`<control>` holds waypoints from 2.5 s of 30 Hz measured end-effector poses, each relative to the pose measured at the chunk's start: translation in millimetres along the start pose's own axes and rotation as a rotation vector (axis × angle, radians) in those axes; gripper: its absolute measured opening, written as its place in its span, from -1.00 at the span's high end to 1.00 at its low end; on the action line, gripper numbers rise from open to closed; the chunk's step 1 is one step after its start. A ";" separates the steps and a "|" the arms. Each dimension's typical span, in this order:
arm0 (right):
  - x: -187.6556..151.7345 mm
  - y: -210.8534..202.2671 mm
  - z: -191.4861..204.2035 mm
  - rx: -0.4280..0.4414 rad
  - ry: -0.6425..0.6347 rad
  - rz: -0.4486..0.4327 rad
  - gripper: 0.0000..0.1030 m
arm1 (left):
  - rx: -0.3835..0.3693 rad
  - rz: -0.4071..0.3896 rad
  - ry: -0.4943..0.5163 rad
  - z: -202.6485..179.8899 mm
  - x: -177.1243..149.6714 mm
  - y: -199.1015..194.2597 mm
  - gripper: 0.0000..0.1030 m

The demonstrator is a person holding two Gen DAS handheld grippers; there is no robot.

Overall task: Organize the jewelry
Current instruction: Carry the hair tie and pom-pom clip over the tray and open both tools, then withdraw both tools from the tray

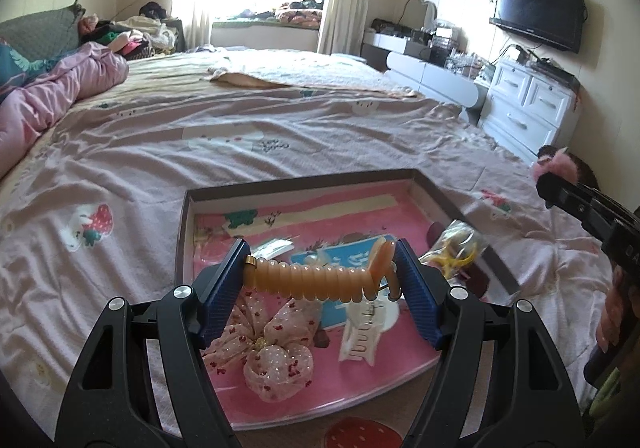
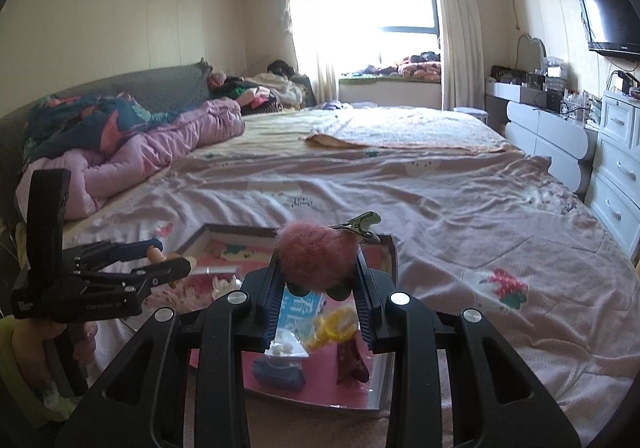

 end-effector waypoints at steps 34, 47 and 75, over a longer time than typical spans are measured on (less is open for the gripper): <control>-50.4 13.4 26.1 -0.023 -0.052 0.125 -0.59 | 0.050 0.050 -0.034 8.7 -28.9 -5.4 -0.64; -16.0 -71.1 34.0 -0.044 -0.047 -0.146 -0.87 | 0.074 -0.105 -0.004 -15.2 -19.4 -88.9 -0.77; -60.0 -149.3 40.4 -0.083 -0.041 -0.231 -0.87 | 0.143 -0.186 0.004 -31.6 -77.5 -152.3 -0.78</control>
Point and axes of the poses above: each gripper's, at about its wrist camera, not at the fingertips, and y roughly the way its jaws point, z to its left, x to its top, the point moved 8 cm from there along y, roughly the way its jaws point, and after that the axes turned 8 degrees about -x, right-handed, at the moved point
